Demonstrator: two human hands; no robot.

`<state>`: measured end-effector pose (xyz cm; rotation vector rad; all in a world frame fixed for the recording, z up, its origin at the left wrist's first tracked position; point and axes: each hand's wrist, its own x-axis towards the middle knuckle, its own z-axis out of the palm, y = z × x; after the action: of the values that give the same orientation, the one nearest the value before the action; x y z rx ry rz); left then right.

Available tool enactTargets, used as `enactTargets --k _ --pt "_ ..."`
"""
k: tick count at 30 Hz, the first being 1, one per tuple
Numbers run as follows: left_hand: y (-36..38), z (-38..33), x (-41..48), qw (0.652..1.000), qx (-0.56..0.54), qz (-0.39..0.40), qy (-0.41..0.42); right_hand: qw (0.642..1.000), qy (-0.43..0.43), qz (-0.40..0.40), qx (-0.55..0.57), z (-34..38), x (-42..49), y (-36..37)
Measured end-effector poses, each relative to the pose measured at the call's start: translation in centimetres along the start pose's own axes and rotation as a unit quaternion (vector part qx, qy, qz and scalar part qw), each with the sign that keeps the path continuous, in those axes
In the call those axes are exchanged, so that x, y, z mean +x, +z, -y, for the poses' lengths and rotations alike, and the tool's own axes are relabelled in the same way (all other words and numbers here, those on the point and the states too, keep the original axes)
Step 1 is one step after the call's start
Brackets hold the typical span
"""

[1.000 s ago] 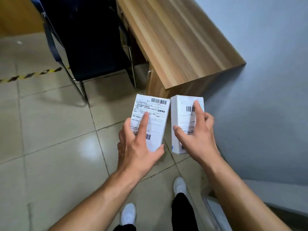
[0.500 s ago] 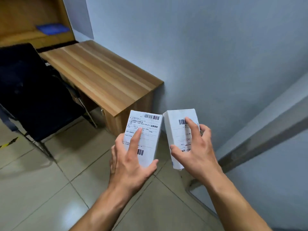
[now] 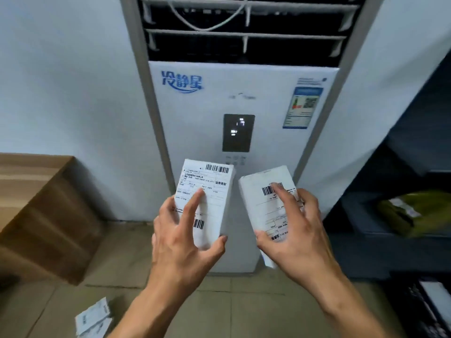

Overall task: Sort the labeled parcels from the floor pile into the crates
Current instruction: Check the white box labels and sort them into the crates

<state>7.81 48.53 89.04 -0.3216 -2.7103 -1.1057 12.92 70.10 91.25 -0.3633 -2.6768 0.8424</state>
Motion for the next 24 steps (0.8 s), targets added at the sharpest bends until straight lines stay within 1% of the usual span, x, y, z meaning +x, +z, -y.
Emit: enactTargets --k 3,6,9,13,18,21,24 --pt "4.4 -6.1 0.6 0.997 -0.02 0.047 0.058 0.997 0.051 -0.058 -0.004 -5.5 -1.2 -5.8" --pt "8.4 -11.3 1.5 0.988 -0.042 0.092 0.113 0.991 0.097 -0.094 -0.013 -10.0 -2.2 -10.6" --pt "12.4 -15.6 2.9 0.976 -0.04 0.129 0.172 0.982 0.136 -0.131 -0.024 -13.8 -2.7 -13.8" --pt "17.7 -20.5 5.0 0.955 -0.061 0.188 0.222 0.966 0.186 -0.172 -0.05 -17.6 -2.8 -16.2" --pt "24.5 -25.3 8.3 0.923 -0.092 0.225 0.297 0.933 0.258 -0.231 -0.096 -21.4 -1.2 -18.6" --pt "28.4 -28.1 10.1 0.895 -0.097 0.268 0.343 0.907 0.305 -0.265 -0.121 -23.3 -0.4 -20.0" --pt "32.2 -30.9 11.2 0.864 -0.098 0.313 0.382 0.88 0.362 -0.277 -0.133 -24.9 -0.2 -21.2"
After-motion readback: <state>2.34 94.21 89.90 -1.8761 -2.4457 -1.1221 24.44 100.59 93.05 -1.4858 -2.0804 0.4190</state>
